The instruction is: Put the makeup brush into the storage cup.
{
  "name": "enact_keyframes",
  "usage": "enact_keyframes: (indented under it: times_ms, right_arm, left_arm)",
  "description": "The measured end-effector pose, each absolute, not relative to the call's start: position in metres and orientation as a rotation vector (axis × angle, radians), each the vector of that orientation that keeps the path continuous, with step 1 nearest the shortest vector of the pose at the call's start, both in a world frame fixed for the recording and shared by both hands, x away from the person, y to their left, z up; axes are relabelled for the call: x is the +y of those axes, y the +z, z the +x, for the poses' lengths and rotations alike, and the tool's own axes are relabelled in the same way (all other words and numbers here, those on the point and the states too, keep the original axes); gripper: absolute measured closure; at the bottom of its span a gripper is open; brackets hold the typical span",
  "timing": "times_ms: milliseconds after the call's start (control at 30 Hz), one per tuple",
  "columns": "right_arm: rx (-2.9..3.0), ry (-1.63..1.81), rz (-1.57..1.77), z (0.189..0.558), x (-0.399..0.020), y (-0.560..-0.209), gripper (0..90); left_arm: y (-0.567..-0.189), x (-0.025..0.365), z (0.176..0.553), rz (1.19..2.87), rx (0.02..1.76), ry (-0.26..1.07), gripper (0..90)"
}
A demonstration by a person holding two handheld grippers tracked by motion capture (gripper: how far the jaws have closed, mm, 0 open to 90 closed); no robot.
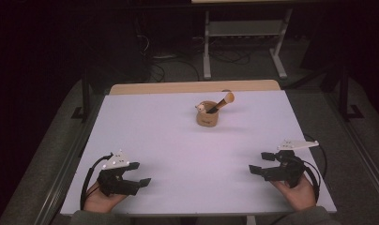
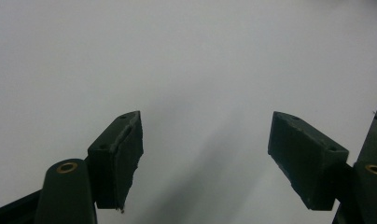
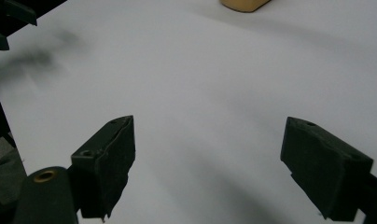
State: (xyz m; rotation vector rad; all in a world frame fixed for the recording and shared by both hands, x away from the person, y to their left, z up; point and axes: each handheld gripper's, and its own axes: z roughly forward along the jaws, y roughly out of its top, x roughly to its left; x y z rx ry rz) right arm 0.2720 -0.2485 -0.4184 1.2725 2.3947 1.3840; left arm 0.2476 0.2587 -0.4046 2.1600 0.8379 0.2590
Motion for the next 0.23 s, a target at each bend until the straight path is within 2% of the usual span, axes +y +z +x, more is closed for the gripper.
enact_keyframes:
  times_ms: [233]
  right_arm:
    - [2.39,1.374,1.257,0.2686,-0.2477,-0.4174,16.9]
  left_arm:
    - [-0.4053,0.2582,0.2489,2.157,0.836,0.252,25.7]
